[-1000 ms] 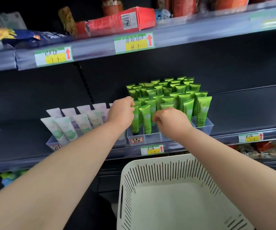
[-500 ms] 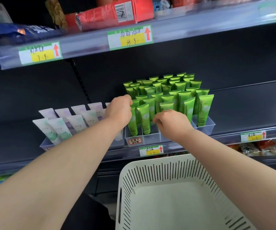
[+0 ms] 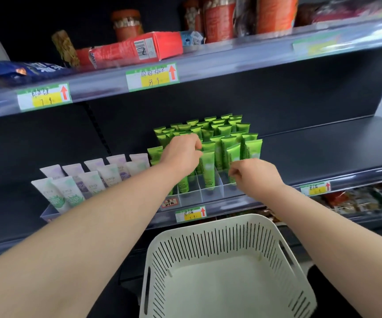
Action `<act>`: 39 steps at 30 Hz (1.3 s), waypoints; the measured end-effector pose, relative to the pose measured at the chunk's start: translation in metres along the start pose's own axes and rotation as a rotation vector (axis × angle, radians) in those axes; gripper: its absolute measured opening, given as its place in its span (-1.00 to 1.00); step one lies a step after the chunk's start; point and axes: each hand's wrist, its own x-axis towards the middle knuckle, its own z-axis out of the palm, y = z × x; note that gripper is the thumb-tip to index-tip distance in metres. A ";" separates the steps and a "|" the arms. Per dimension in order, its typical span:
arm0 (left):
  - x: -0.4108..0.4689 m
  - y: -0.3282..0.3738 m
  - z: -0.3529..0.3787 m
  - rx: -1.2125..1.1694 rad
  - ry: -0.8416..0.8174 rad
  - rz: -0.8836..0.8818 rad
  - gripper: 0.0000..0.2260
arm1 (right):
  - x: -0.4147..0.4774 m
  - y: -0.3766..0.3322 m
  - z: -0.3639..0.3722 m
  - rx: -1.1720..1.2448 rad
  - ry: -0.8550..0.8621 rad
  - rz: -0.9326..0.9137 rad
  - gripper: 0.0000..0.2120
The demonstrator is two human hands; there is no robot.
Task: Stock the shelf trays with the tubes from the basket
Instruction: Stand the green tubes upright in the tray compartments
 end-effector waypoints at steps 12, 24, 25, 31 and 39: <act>0.075 0.072 0.048 0.014 -0.113 0.180 -0.84 | 0.019 0.082 -0.004 0.004 0.147 0.230 -0.80; 0.135 0.085 0.075 0.152 -0.178 0.236 -0.88 | 0.061 0.096 0.010 0.370 0.117 0.102 -0.74; 0.137 0.086 0.077 0.173 -0.180 0.241 -0.88 | 0.064 0.096 0.010 0.390 0.109 0.092 -0.75; 0.145 0.085 0.086 0.208 -0.190 0.227 -0.89 | 0.070 0.104 0.008 0.365 0.081 0.077 -0.81; 0.138 0.089 0.086 0.262 -0.160 0.212 -0.87 | 0.060 0.108 0.001 0.390 -0.008 0.067 -0.82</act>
